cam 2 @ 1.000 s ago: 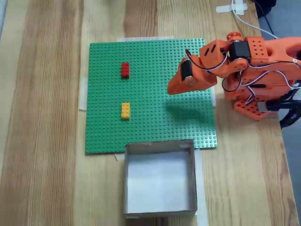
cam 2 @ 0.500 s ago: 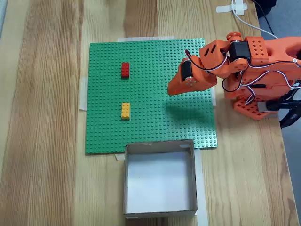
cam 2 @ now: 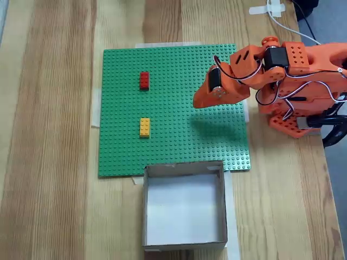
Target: Pick the yellow lego block and put it in the box.
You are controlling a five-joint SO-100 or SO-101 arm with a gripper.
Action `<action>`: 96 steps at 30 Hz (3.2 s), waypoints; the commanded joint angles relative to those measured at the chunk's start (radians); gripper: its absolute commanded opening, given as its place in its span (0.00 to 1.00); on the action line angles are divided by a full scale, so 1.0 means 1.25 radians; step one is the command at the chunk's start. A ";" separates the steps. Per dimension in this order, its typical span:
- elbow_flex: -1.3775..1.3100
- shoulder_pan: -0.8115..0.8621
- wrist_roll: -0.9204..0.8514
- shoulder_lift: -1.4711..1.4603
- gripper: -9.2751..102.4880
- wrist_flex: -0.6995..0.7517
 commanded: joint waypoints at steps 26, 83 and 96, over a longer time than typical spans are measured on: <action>-0.514 -0.001 0.075 -0.531 0.08 0.129; -1.404 -0.074 0.083 -1.597 0.24 0.325; -1.479 -0.092 0.110 -1.681 0.24 0.334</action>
